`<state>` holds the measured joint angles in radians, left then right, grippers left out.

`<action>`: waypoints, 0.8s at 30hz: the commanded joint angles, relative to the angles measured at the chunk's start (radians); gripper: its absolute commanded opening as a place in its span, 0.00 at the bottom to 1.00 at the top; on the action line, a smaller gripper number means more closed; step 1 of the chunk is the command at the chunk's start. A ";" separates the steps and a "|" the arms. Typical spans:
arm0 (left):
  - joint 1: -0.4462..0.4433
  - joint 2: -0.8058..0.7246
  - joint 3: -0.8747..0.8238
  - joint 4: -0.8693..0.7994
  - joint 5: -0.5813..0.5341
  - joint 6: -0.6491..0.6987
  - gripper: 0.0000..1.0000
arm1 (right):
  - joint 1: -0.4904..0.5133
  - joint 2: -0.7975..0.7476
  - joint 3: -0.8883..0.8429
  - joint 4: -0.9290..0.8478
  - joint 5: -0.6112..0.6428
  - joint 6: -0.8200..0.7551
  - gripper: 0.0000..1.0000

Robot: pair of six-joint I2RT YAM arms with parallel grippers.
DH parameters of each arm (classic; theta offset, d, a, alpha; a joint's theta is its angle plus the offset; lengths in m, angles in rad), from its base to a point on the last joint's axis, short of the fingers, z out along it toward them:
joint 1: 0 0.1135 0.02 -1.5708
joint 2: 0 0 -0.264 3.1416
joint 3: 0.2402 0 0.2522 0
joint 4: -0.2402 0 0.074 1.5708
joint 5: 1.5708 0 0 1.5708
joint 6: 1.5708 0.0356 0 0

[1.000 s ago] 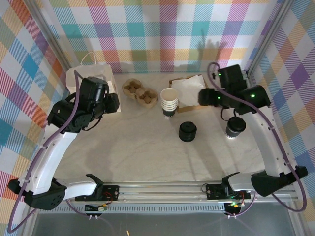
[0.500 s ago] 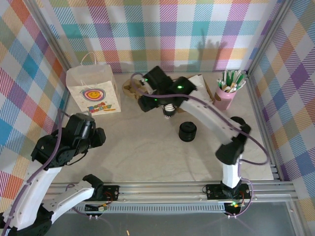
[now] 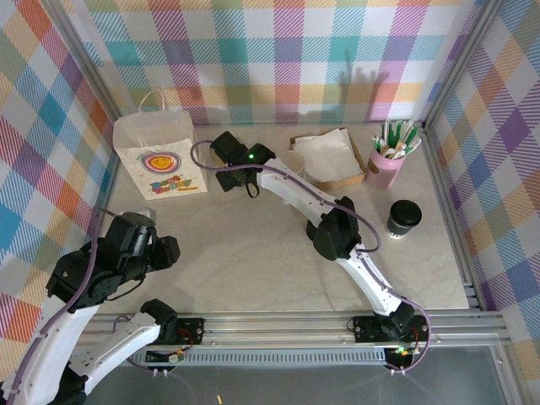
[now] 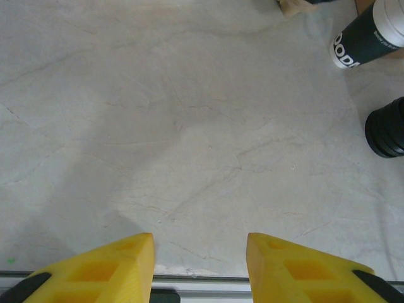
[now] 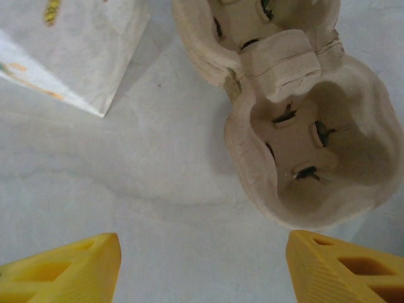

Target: Pack the takeout coffee

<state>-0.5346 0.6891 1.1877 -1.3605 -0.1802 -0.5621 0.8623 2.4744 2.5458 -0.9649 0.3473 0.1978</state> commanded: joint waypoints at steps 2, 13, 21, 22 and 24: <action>0.008 -0.023 -0.022 -0.033 0.020 -0.030 0.42 | -0.041 0.039 0.044 0.105 -0.014 0.051 0.69; 0.008 0.023 -0.055 0.042 0.032 -0.039 0.41 | -0.080 0.124 0.040 0.098 -0.087 0.147 0.72; 0.009 0.036 -0.049 0.068 0.025 -0.011 0.41 | -0.079 0.120 0.026 0.065 -0.206 0.128 0.72; 0.008 0.039 -0.048 0.068 0.026 -0.008 0.41 | -0.078 0.118 0.021 0.061 -0.215 0.130 0.72; 0.009 0.045 -0.046 0.069 0.025 0.001 0.41 | -0.076 0.108 0.006 0.061 -0.246 0.130 0.72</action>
<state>-0.5343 0.7258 1.1313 -1.3025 -0.1570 -0.5877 0.7761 2.5954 2.5610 -0.8680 0.1932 0.3141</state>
